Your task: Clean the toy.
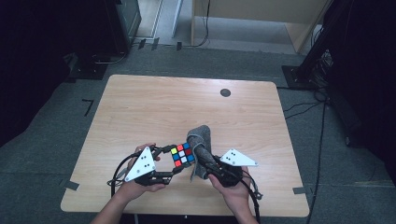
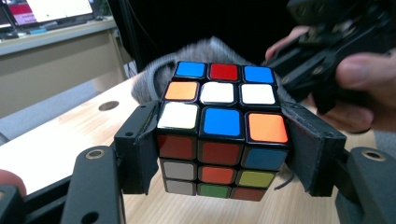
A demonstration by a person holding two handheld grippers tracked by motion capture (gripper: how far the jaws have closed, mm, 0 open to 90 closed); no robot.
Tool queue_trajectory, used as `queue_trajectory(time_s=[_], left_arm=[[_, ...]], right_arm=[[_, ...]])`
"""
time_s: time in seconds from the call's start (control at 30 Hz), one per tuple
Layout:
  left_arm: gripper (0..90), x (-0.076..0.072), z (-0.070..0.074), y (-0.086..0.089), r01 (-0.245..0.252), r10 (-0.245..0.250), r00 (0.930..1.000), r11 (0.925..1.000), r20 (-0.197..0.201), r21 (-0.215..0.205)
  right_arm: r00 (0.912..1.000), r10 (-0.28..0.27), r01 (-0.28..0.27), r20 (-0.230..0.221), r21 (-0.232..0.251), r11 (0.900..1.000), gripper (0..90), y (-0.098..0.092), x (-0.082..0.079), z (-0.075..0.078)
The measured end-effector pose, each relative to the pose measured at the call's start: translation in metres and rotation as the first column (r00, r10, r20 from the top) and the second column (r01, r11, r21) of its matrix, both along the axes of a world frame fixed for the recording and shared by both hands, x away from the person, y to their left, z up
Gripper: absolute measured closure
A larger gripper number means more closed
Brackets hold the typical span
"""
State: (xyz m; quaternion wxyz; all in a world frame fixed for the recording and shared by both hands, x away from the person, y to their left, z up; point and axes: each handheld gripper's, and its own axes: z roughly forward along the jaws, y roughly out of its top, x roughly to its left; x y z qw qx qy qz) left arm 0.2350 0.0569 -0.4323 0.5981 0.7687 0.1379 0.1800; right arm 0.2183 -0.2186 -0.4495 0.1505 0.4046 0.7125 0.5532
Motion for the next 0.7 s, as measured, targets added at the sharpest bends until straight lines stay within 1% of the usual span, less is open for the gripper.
queue_trajectory(time_s=[0.03, 0.07, 0.1, 0.17, 0.23, 0.27, 0.3, 0.33, 0.37, 0.4, 0.43, 0.47, 0.53, 0.63, 0.7], left_arm=[[34.3, 0.000, -0.001, 0.000, -0.003, 0.003, 1.0000, 1.0000, 0.000, 0.009], [34.3, 0.001, -0.002, -0.001, -0.007, 0.007, 1.0000, 0.9998, 0.002, 0.019], [34.3, 0.001, -0.004, -0.001, -0.013, 0.013, 0.9999, 0.9994, 0.005, 0.033], [34.3, 0.002, -0.007, -0.004, -0.018, 0.018, 0.9998, 0.9981, 0.004, 0.059], [34.3, 0.001, -0.008, -0.006, -0.010, 0.010, 0.9999, 0.9975, 0.004, 0.069], [34.3, 0.000, -0.008, -0.007, -0.004, 0.004, 1.0000, 0.9978, 0.006, 0.067], [34.4, -0.001, -0.007, -0.007, 0.003, -0.003, 0.9999, 0.9982, 0.009, 0.060], [34.3, -0.003, -0.005, -0.007, 0.013, -0.013, 0.9998, 0.9989, 0.012, 0.045], [34.3, -0.003, -0.004, -0.007, 0.017, -0.018, 0.9998, 0.9991, 0.012, 0.038], [34.3, -0.004, -0.002, -0.006, 0.016, -0.017, 0.9997, 0.9994, 0.015, 0.032], [34.3, -0.004, -0.001, -0.004, 0.014, -0.015, 0.9997, 0.9995, 0.017, 0.030], [34.4, -0.003, 0.000, -0.002, 0.014, -0.014, 0.9998, 0.9997, 0.014, 0.022], [34.4, -0.002, 0.001, 0.001, 0.016, -0.016, 0.9999, 0.9999, 0.001, -0.005], [34.4, 0.000, 0.003, 0.004, 0.018, -0.018, 0.9998, 0.9987, -0.010, -0.048], [34.4, 0.000, 0.004, 0.006, 0.021, -0.022, 0.9996, 0.9977, -0.016, -0.064]], right_arm=[[0.9999, -0.010, 0.010, 0.001, 0.014, 1.000, 71.2, -0.003, 0.000, 0.001], [0.9996, -0.026, 0.026, 0.013, 0.031, 0.999, 71.2, -0.006, -0.001, 0.004], [0.9986, -0.043, 0.041, 0.032, 0.053, 0.998, 71.2, -0.009, -0.002, 0.008], [0.9956, -0.053, 0.045, 0.078, 0.098, 0.994, 71.2, -0.015, -0.008, 0.018], [0.9916, -0.044, 0.029, 0.122, 0.123, 0.992, 71.1, -0.016, -0.012, 0.027], [0.9896, -0.029, 0.010, 0.141, 0.132, 0.991, 71.0, -0.014, -0.015, 0.031], [0.9879, -0.009, -0.011, 0.155, 0.128, 0.992, 70.8, -0.012, -0.016, 0.033], [0.9876, 0.009, -0.027, 0.157, 0.113, 0.993, 70.8, -0.008, -0.017, 0.033], [0.9890, 0.021, -0.035, 0.146, 0.097, 0.995, 70.8, -0.004, -0.017, 0.030], [0.9903, 0.025, -0.038, 0.137, 0.094, 0.995, 71.1, -0.001, -0.016, 0.027], [0.9929, 0.011, -0.023, 0.119, 0.102, 0.994, 71.2, 0.001, -0.015, 0.021], [0.9961, 0.006, -0.016, 0.088, 0.107, 0.994, 71.2, 0.001, -0.013, 0.016], [0.9996, 0.012, -0.015, 0.027, 0.095, 0.995, 71.0, 0.001, -0.007, 0.007], [0.9996, 0.017, -0.015, -0.024, 0.082, 0.997, 70.5, 0.000, -0.001, 0.001], [0.9990, 0.023, -0.021, -0.039, 0.064, 0.998, 70.1, 0.000, 0.001, -0.001]])
